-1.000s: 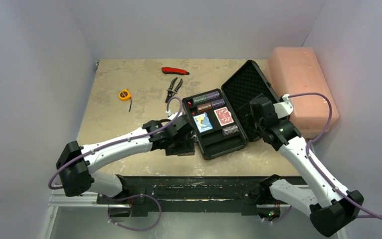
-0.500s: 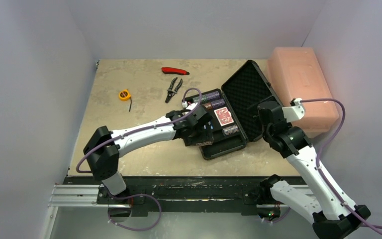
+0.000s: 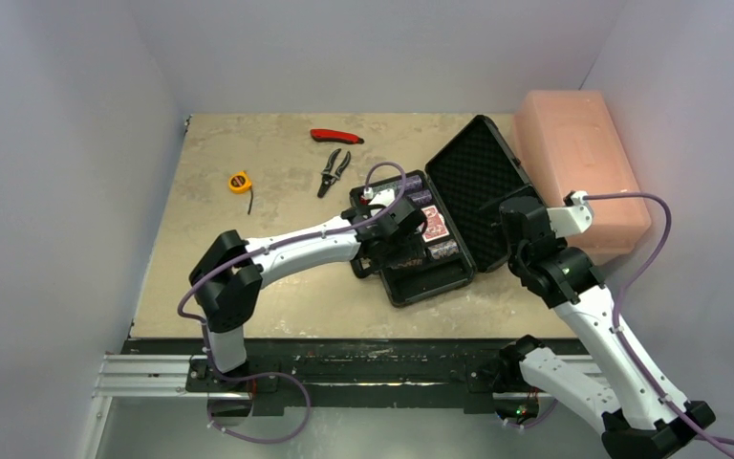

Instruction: Pack up texas hold em set

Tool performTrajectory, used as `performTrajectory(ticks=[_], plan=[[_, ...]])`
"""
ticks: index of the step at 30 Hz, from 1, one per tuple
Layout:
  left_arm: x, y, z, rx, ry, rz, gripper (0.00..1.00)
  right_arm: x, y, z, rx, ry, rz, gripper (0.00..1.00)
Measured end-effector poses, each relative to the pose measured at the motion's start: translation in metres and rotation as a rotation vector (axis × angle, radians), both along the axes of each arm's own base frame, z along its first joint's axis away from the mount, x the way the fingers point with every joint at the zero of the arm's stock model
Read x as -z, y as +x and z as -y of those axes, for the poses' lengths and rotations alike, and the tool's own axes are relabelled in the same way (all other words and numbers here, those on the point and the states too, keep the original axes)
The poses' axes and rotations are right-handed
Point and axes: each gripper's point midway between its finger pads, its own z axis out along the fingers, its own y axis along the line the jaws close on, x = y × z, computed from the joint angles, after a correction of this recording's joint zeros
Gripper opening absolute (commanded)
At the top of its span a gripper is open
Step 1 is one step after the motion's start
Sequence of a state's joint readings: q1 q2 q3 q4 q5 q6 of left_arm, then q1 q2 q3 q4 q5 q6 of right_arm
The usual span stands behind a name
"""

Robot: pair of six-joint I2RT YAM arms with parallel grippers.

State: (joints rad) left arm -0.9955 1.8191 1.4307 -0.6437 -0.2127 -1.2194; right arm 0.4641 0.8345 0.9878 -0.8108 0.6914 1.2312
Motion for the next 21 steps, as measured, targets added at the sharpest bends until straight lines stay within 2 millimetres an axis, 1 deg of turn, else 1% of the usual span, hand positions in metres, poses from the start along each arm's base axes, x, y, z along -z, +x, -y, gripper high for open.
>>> performTrajectory(ticks=[4, 6, 12, 14, 16, 18, 21], plan=[[0.000, 0.006, 0.004, -0.009, -0.003, 0.014, 0.00, -0.001, -0.001, 0.001, 0.000, 0.001, 0.004, 0.99], [0.000, 0.009, 0.004, -0.017, -0.003, 0.018, 0.02, -0.003, -0.002, 0.001, 0.001, 0.002, 0.009, 0.99], [0.007, 0.014, 0.004, -0.043, 0.003, 0.008, 0.20, -0.004, -0.002, 0.002, 0.002, 0.001, 0.015, 0.99], [0.009, 0.014, 0.005, -0.046, 0.003, 0.003, 0.24, -0.004, -0.002, 0.002, 0.002, -0.001, 0.014, 0.99], [0.009, 0.014, 0.005, -0.045, 0.002, 0.002, 0.29, -0.004, -0.002, 0.002, 0.001, -0.001, 0.014, 0.99], [0.009, 0.014, 0.005, -0.045, -0.001, 0.000, 0.32, -0.004, -0.002, 0.002, 0.000, -0.003, 0.013, 0.99], [0.008, 0.014, 0.005, -0.045, -0.009, -0.010, 0.42, -0.004, -0.002, 0.002, 0.000, -0.004, 0.013, 0.99]])
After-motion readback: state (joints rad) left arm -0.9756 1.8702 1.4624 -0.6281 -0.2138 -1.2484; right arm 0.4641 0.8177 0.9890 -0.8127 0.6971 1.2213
